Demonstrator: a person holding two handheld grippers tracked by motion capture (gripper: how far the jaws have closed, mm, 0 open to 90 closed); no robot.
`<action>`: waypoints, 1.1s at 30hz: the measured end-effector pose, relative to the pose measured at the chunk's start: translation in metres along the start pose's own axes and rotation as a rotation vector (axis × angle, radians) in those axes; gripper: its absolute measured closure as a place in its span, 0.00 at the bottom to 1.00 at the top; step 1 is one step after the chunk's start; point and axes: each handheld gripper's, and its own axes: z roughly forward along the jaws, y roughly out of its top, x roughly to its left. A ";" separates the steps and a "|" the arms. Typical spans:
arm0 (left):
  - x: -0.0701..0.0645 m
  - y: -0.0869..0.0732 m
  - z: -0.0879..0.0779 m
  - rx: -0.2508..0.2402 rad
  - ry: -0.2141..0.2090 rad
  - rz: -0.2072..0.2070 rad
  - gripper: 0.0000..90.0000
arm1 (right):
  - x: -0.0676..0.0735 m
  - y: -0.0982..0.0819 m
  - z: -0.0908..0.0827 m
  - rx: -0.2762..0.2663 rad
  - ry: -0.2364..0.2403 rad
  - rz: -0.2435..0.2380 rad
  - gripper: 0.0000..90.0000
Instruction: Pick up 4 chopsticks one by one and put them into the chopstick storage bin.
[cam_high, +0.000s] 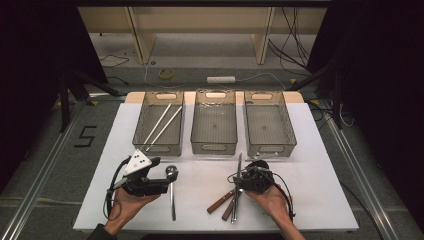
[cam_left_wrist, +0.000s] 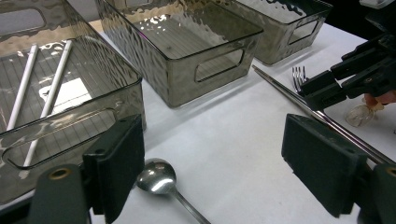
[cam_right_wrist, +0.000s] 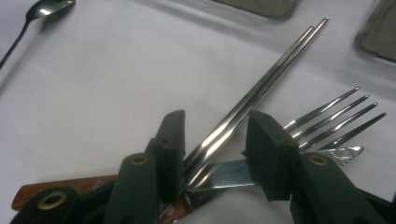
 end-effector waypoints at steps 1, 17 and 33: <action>0.000 0.000 0.000 0.000 0.000 0.000 0.23 | 0.000 0.000 0.000 0.001 -0.001 -0.003 0.65; -0.001 0.000 0.000 0.001 -0.003 0.002 0.23 | -0.002 0.001 0.001 0.013 -0.054 -0.016 0.72; -0.001 0.000 0.001 0.000 -0.003 0.003 0.23 | 0.002 0.003 0.007 0.042 -0.080 -0.043 0.79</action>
